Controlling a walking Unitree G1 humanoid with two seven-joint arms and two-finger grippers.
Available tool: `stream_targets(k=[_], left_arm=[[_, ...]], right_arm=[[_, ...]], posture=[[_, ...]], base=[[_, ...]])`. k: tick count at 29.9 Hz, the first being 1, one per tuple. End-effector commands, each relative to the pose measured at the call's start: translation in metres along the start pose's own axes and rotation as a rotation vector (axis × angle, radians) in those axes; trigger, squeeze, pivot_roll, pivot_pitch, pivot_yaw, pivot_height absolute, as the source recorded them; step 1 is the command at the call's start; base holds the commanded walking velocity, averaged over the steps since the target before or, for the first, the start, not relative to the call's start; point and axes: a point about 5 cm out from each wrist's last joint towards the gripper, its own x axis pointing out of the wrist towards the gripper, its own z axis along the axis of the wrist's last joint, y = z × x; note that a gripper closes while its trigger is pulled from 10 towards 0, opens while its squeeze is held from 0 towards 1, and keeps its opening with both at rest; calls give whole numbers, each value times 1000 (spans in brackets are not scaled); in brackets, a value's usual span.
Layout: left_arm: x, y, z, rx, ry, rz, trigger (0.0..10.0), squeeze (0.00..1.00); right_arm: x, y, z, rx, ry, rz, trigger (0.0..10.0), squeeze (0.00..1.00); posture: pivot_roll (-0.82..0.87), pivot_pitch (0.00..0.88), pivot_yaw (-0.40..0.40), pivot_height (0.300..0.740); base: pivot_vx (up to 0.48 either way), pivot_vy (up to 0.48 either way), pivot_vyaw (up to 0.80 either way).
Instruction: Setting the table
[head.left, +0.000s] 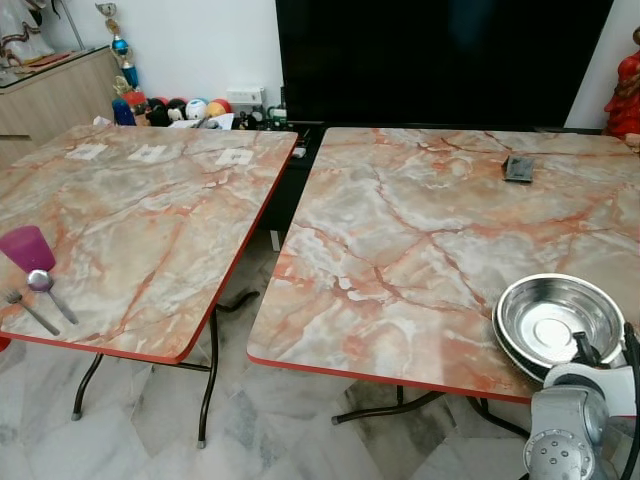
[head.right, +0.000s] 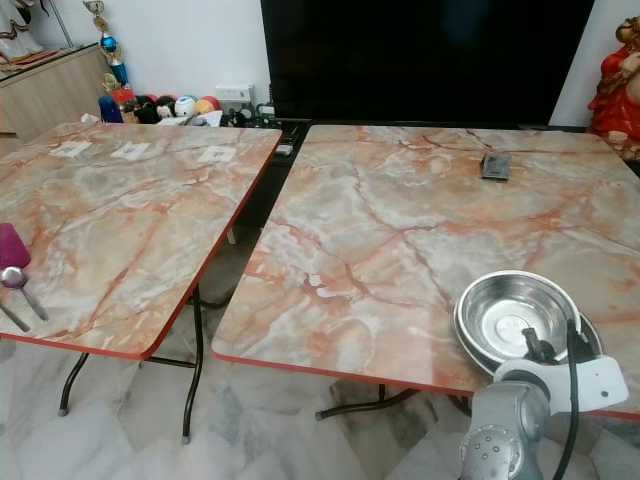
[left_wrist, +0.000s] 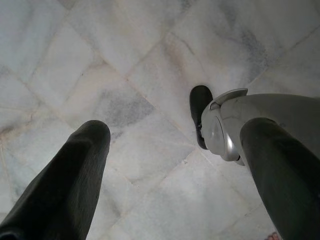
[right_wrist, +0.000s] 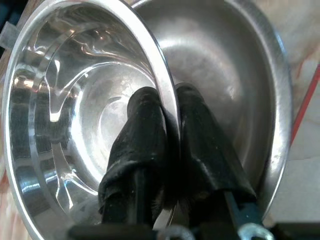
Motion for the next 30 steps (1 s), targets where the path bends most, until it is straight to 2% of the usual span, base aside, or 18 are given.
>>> stream_targets(k=[1, 5, 6, 8, 9, 10, 11, 12, 13, 15, 21, 22, 23, 24, 25, 28, 30], left_arm=[[-1, 6, -3, 8, 18, 9, 10000, 0], [-1, 5, -2, 10, 17, 6, 10000, 0], [-1, 3, -2, 11, 16, 4, 10000, 0], [0, 3, -2, 12, 16, 3, 10000, 0], [0, 2, -2, 12, 15, 3, 10000, 0], [0, 2, -2, 12, 15, 3, 10000, 0], [0, 1, -2, 12, 15, 3, 10000, 0], [0, 1, -2, 12, 15, 3, 10000, 0], [0, 1, -2, 12, 15, 3, 10000, 0], [0, 1, -2, 12, 14, 3, 10000, 0], [0, 0, -2, 13, 15, 2, 10000, 0], [0, 0, -2, 14, 15, 2, 10000, 0], [0, 0, -3, 14, 15, 2, 10000, 0], [0, 0, -3, 14, 15, 3, 10000, 0], [0, 0, -3, 14, 16, 3, 10000, 0], [0, 0, -3, 15, 17, 3, 10000, 0], [0, -1, -3, 15, 17, 2, 10000, 0]], right_arm=[[2, 3, 3, 10, -22, -9, 10000, 357], [2, 0, 3, 11, -20, -23, 10000, 318], [2, 0, 2, 8, -15, -25, 10000, 286], [2, 0, 2, 10, -14, -28, 10000, 125], [2, 0, 2, 11, -14, -29, 10000, 82], [2, 0, 2, 15, -14, -27, 10000, 82], [2, 1, 2, 18, -14, -24, 10000, 137], [2, 1, 2, 18, -14, -23, 10000, 141], [2, 2, 1, 18, -13, -21, 10000, 310], [2, 2, 1, 20, -13, -18, 10000, 412], [3, 2, 1, 18, -10, -20, 10000, 380], [3, 2, 1, 19, -12, -20, 10000, 569], [3, 2, 1, 20, -13, -20, 10000, 639], [3, 2, 1, 20, -14, -19, 10000, 639], [3, 2, 1, 19, -14, -18, 10000, 718], [3, 2, 1, 17, -13, -20, 10000, 675], [3, 3, 1, 17, -13, -20, 10000, 565]], posture=[[-30, 22, 47, 740], [-31, 22, 47, 740], [-31, 22, 48, 740], [-29, 21, 47, 740], [-29, 21, 48, 740], [-29, 21, 48, 740], [-29, 21, 48, 740], [-29, 21, 48, 740], [-29, 21, 47, 740], [-28, 22, 47, 740], [-28, 21, 47, 740], [-29, 21, 47, 740], [-30, 21, 47, 740], [-30, 21, 47, 740], [-30, 22, 47, 740], [-29, 21, 46, 740], [-29, 20, 45, 740]], base=[[0, 0, 0], [0, 0, 0], [0, 0, 0], [0, 0, 0], [0, 0, 0], [0, 0, 0], [0, 0, 0], [0, 0, 0], [0, 0, 0], [0, 0, 0], [0, 0, 0], [0, 0, 0], [0, 0, 0], [0, 0, 0], [0, 0, 0], [0, 0, 0], [0, 0, 0]])
